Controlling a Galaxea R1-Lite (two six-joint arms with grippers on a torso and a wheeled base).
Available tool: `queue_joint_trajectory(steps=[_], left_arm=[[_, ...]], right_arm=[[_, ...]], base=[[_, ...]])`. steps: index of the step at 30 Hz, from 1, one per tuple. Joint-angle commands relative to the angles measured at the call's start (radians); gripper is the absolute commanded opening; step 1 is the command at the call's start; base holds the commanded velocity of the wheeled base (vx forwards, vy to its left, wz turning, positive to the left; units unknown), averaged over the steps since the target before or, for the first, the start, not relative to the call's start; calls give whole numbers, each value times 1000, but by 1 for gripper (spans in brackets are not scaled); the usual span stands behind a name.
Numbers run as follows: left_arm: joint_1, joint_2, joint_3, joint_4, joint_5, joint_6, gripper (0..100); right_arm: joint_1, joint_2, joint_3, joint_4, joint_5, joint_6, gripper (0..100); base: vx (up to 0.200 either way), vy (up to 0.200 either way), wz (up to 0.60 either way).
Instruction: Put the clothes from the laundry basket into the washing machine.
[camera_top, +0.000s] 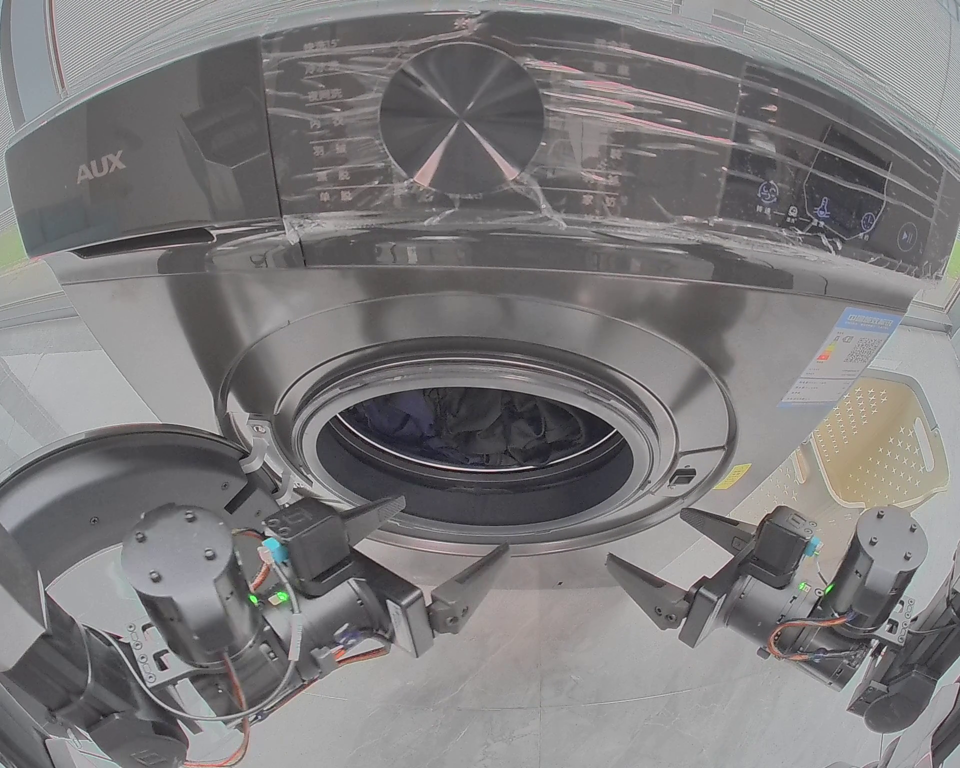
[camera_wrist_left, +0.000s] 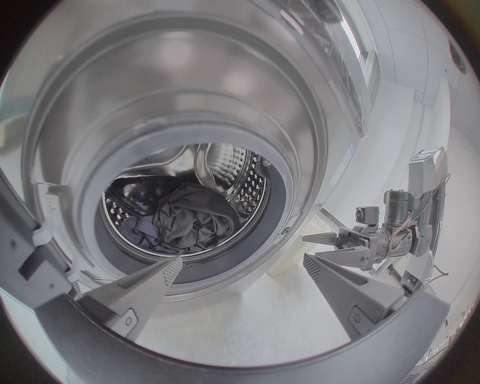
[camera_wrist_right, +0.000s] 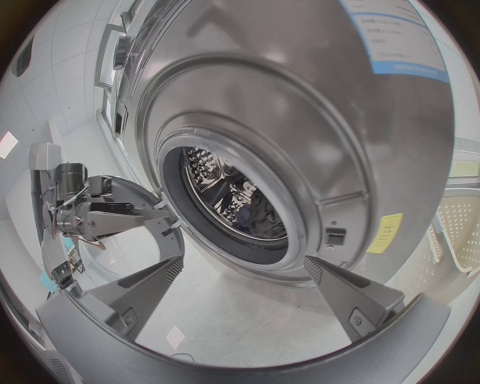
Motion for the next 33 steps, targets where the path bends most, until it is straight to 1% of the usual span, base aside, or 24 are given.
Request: queue_joint_trajectory(steps=[1,3,4,7,8,9,13,16,18,19,20,21,22,23,24,27,29,31,33], left_arm=[[-1,-65,90,-57,3,-9,100],[-1,-67,107,-69,8,-9,100],[-1,-76,133,-87,13,-9,100],[10,-98,170,-112,17,-3,100],[10,-104,175,-115,17,-3,100],[13,-127,193,-121,20,-3,100],[27,-200,218,-113,22,-2,100],[87,-242,244,-106,19,3,100],[108,-256,267,-109,17,17,100],[108,-256,267,-109,17,17,100],[125,-271,284,-110,19,32,100],[131,-280,293,-110,19,40,100],[131,-280,293,-110,19,40,100],[151,-309,313,-112,17,58,100],[162,-328,322,-112,19,63,100],[191,-404,330,-83,22,58,100],[217,-470,330,-24,22,63,100],[231,-559,330,58,19,73,100],[229,-654,330,161,19,98,100]], right_arm=[[-20,-73,58,-2,-9,3,100],[-20,-91,73,0,-17,3,100],[-20,-133,90,0,-42,3,100],[-23,-185,108,0,-77,4,100],[-25,-192,111,0,-83,4,100],[-42,-218,125,3,-103,6,100],[-86,-271,147,12,-114,7,100],[-96,-329,147,61,-112,6,100],[-97,-370,147,116,-114,9,100],[-97,-370,147,116,-114,9,100],[-97,-415,147,184,-117,9,100],[-97,-438,147,215,-120,9,100],[-97,-438,147,215,-120,9,100],[-99,-492,147,281,-120,7,100],[-100,-519,147,313,-124,7,100],[-119,-591,147,403,-157,7,100],[-132,-640,147,463,-175,7,100],[-131,-726,147,558,-189,9,100],[-143,-846,147,705,-189,3,100]], base=[[0,0,0],[0,0,0],[0,0,0],[0,0,0],[-200,0,0],[-200,0,0],[-200,0,0],[-200,0,0],[-200,0,0],[-200,0,0],[-200,0,0],[-200,0,0],[-200,0,0],[-200,0,0],[-200,0,0],[-200,0,0],[-200,0,0],[-200,0,0],[-200,0,0]])
